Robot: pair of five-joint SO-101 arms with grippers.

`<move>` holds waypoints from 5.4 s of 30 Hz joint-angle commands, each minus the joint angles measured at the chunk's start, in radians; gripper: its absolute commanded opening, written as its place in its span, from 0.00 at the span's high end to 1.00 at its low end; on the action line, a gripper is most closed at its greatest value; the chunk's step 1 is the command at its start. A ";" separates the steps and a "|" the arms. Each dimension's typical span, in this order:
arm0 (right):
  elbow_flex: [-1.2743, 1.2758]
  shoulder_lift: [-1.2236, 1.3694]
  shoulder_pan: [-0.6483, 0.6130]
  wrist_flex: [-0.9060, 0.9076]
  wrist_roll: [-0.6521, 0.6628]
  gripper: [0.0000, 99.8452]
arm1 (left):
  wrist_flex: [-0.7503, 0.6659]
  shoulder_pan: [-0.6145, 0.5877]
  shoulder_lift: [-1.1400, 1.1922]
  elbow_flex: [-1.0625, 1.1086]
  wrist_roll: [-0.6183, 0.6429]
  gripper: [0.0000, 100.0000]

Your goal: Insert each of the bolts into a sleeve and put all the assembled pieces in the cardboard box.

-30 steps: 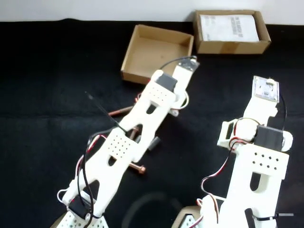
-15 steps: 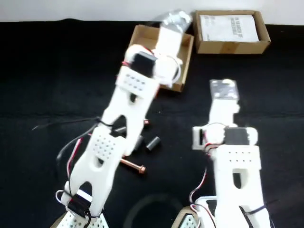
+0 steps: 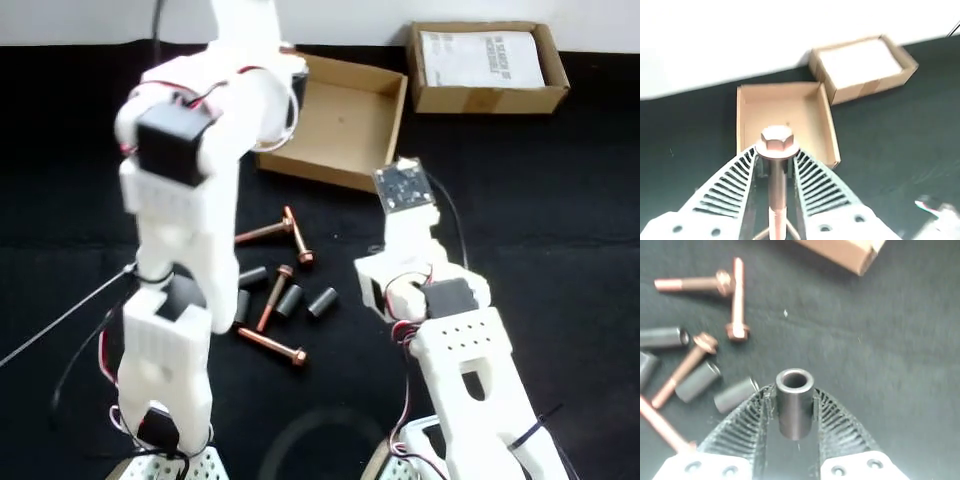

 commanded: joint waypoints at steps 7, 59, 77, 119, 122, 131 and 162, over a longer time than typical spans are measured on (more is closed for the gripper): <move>0.142 -0.027 -0.054 -0.463 -0.161 0.99 | 0.005 -0.012 -0.424 0.323 0.002 0.99; 0.461 -0.030 -0.219 -1.273 -0.229 0.99 | -1.505 0.022 -1.156 2.295 0.281 0.99; 0.461 -0.038 -0.211 -1.273 -0.230 0.99 | -1.508 0.124 -1.161 2.322 0.209 0.99; 0.450 -0.027 -0.082 -1.265 -0.230 0.99 | -1.467 0.384 -1.474 2.687 0.083 0.99; 0.455 -0.028 -0.082 -1.265 -0.230 0.99 | -1.488 0.403 -1.478 2.735 0.083 0.99; 0.450 -0.039 -0.116 -1.265 -0.153 0.99 | -1.626 0.315 -1.345 2.775 0.083 0.99; 0.553 -0.038 -0.039 -0.791 -0.097 0.99 | -1.111 0.214 -1.655 2.353 0.040 0.99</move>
